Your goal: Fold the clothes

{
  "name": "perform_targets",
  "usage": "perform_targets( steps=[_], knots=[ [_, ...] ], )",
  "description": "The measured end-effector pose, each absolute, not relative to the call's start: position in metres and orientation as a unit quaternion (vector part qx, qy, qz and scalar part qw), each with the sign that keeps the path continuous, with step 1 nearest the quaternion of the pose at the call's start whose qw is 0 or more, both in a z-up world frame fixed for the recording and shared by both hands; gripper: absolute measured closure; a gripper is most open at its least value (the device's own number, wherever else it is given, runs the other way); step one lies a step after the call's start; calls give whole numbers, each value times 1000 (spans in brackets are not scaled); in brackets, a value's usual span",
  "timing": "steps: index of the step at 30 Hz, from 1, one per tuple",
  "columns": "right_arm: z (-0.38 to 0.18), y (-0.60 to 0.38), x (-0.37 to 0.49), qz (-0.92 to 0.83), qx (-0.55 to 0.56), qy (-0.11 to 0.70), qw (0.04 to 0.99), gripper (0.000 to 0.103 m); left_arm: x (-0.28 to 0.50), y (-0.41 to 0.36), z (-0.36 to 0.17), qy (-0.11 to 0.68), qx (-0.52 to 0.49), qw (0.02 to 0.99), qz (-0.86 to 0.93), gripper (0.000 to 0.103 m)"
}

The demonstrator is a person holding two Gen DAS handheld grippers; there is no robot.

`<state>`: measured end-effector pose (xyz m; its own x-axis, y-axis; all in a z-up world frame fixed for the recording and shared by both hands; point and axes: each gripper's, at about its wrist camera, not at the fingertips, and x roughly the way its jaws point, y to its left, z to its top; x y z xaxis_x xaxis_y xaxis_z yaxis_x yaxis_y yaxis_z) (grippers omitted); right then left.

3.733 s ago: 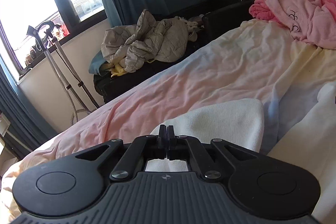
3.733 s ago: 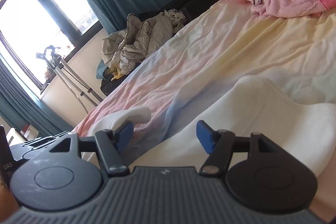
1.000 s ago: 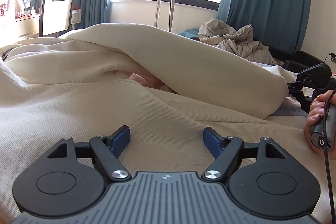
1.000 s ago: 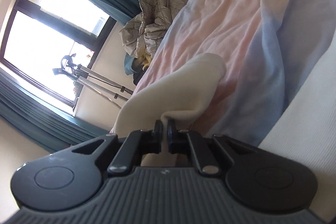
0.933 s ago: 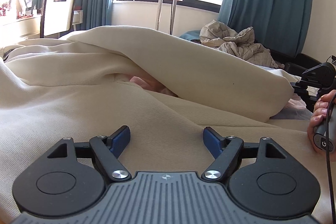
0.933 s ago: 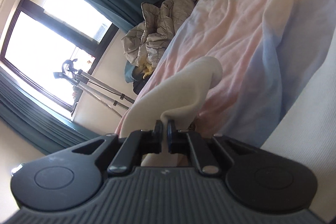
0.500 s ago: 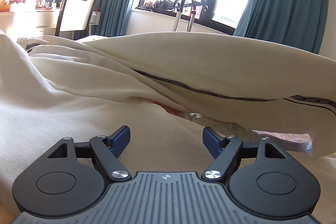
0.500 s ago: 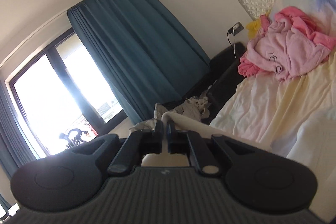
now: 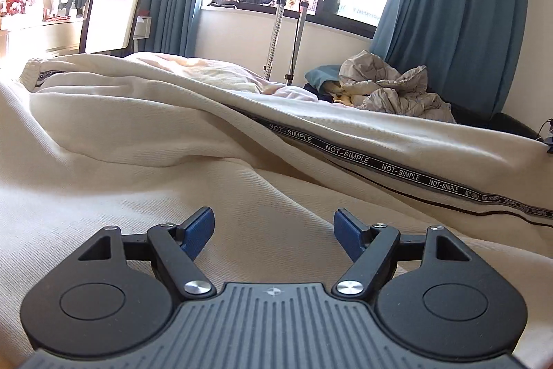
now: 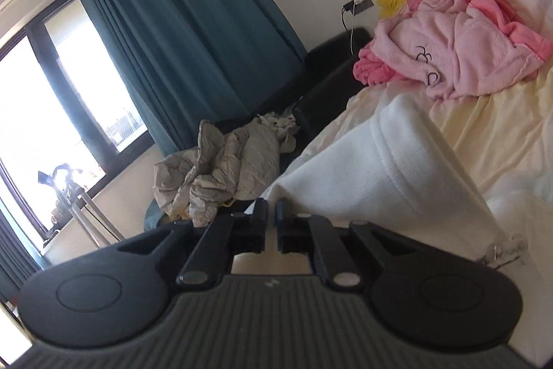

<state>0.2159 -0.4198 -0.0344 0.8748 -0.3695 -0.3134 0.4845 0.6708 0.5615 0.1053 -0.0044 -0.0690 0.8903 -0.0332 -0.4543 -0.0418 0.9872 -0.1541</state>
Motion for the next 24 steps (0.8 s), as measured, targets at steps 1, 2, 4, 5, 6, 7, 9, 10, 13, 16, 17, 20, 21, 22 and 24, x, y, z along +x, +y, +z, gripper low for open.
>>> perform_targets(
  steps=[1,2,4,5,6,7,9,10,13,16,17,20,21,22,24],
  knots=[
    [-43,-421,220,-236,331,98,908,91,107,-6,-71,236,-76,969,3,24],
    [-49,-421,221,-241,330,105,907,88,108,-7,-72,237,-74,969,2,24],
    [-62,-422,224,-249,329,119,903,71,109,-8,-73,239,-68,969,1,23],
    [-68,-422,225,-254,329,125,901,61,110,-8,-74,241,-66,968,0,23],
    [-75,-422,227,-258,328,132,899,58,111,-9,-74,243,-64,968,0,23],
    [-81,-422,228,-262,328,139,897,56,112,-9,-74,245,-62,968,-1,23],
    [-87,-422,227,-264,324,150,896,54,113,-10,-74,248,-58,967,-2,23],
    [-85,-422,224,-260,321,151,898,52,114,-10,-74,250,-56,967,-2,23],
    [-73,-425,210,-235,329,165,900,47,118,-13,-75,270,-42,962,-11,22],
    [-59,-426,195,-214,322,190,903,42,124,-20,-77,310,-3,950,-33,16],
    [-54,-425,189,-205,314,202,905,40,121,-20,-75,303,4,952,-38,16],
    [-50,-433,172,-184,333,239,893,40,114,-12,-71,310,-23,949,-56,16],
    [-50,-438,164,-182,351,248,885,40,111,-10,-69,309,-29,949,-59,16],
    [-50,-443,156,-184,367,255,876,40,109,-7,-67,308,-36,949,-62,16],
    [-50,-452,143,-190,390,271,859,40,104,-3,-63,305,-37,949,-67,16]
  ],
)
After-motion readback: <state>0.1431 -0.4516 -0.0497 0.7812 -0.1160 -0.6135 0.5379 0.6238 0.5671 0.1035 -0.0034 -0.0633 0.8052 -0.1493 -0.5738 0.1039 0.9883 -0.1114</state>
